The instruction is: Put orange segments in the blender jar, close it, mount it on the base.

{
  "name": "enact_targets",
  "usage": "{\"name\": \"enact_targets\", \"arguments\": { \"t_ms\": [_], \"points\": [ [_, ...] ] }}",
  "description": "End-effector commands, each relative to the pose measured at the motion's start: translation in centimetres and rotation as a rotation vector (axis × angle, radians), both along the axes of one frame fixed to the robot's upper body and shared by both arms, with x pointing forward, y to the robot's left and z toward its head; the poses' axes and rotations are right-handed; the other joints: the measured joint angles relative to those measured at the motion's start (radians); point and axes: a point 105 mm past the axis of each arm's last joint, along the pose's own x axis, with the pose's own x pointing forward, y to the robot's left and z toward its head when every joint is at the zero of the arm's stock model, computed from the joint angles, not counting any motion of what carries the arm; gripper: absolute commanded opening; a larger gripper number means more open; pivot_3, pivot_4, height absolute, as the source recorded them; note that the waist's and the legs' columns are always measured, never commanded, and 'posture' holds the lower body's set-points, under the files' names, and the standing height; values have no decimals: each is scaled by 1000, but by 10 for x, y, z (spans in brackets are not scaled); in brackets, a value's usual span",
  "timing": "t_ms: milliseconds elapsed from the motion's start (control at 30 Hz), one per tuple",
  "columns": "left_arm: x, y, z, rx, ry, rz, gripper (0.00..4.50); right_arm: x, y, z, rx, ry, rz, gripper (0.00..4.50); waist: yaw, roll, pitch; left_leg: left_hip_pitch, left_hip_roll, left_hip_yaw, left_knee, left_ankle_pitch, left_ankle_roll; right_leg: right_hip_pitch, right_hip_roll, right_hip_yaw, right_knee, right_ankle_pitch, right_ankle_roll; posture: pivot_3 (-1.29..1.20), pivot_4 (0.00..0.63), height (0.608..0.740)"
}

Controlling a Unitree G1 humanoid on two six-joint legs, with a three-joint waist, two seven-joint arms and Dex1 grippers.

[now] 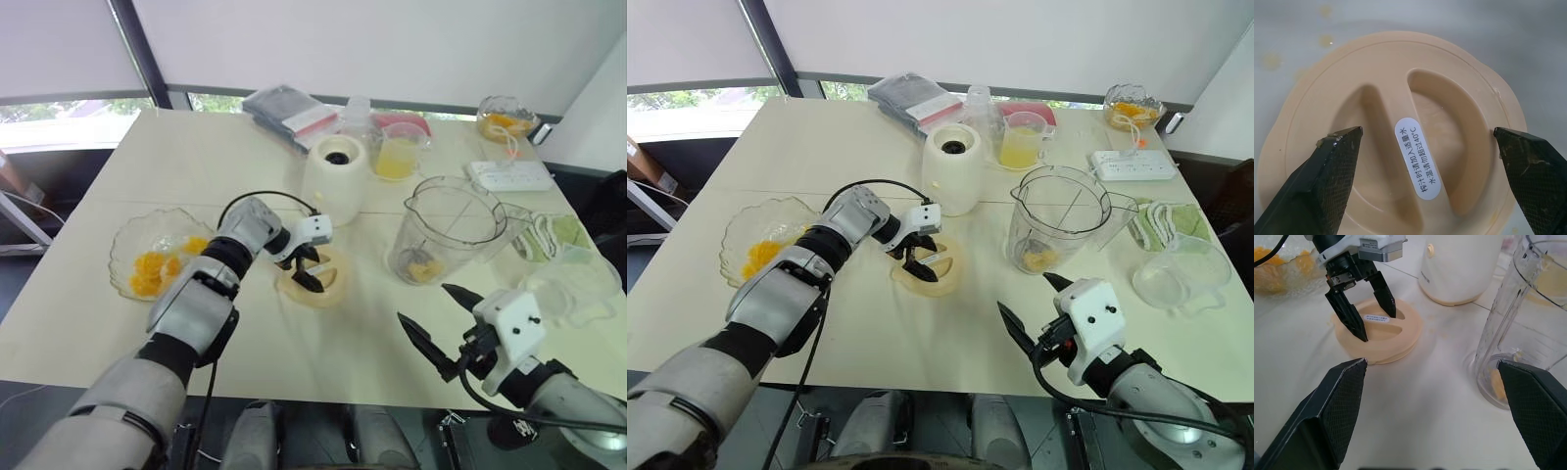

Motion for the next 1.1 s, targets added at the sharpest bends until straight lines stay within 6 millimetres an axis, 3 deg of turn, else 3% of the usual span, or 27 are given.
{"name": "enact_targets", "arguments": {
  "t_ms": [33,100,600,967,1100],
  "points": [
    [7,4,8,-10,-30,34,3958,-2,6,10,-1,-35,30,4500,0,0,0,0,0,0,0,0,0,0,0,0,0,0,0,0,150,740],
    [7,3,10,-19,-34,28,3248,-2,6,10,-3,-35,31,4500,0,0,0,0,0,0,0,0,0,0,0,0,0,0,0,0,150,740],
    [6,-11,7,-10,-76,6,3248,-1,5,9,-15,-36,19,4500,3,0,0,-1,0,0,0,0,0,-1,0,0,0,0,0,0,150,740],
    [11,-5,-3,93,-222,-44,3248,-3,4,4,-5,-47,-24,4500,3,0,0,-1,0,0,0,0,0,0,0,0,0,0,0,0,150,740],
    [13,-4,-4,94,-234,-42,1980,-2,3,4,-9,-54,-31,4500,2,0,0,0,0,0,0,0,0,0,0,0,1,0,0,0,150,740]
  ]
}}
